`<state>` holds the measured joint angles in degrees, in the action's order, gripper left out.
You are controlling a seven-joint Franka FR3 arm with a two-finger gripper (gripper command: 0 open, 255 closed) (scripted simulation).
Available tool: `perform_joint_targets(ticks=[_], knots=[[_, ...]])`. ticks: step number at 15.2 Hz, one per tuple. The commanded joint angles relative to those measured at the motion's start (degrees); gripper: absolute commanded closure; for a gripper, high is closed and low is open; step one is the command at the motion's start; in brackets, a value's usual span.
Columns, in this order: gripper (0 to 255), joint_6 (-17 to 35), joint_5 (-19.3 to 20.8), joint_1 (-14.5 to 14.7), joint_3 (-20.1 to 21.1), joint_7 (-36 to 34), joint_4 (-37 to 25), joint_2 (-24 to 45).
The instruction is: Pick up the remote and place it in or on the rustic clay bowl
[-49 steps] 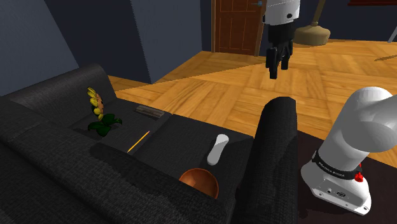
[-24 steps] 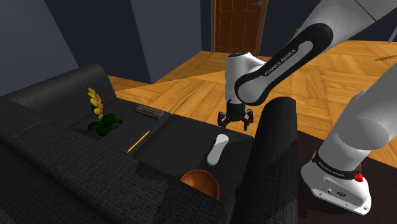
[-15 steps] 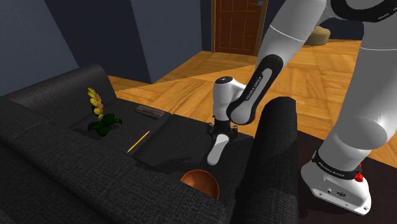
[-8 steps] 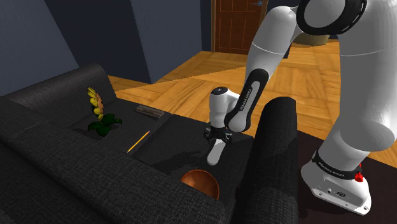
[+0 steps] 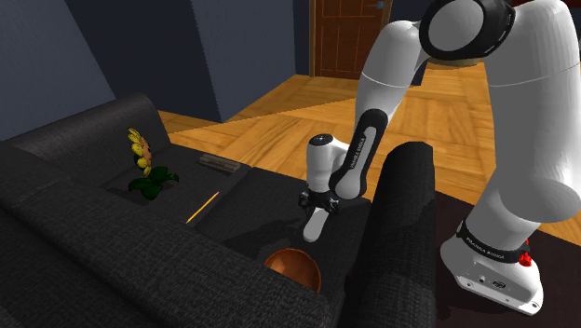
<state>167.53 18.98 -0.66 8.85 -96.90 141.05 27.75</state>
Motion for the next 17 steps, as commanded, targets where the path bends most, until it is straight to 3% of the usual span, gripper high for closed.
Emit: perform_joint_targets(ticks=[1,3,4,13,17], knots=[[0,0.02,0.01,0.03,-0.02,-0.02,-0.02,0.04],[0,0.02,0.01,0.02,-0.01,-0.01,-0.02,0.03],[255,0.02,0.01,0.02,-0.01,-0.01,-0.02,0.03],[255,0.02,0.01,0.03,-0.02,-0.02,-0.02,0.04],[255,-2.51,-1.57,-1.88,2.25,1.29,1.19,-3.6]])
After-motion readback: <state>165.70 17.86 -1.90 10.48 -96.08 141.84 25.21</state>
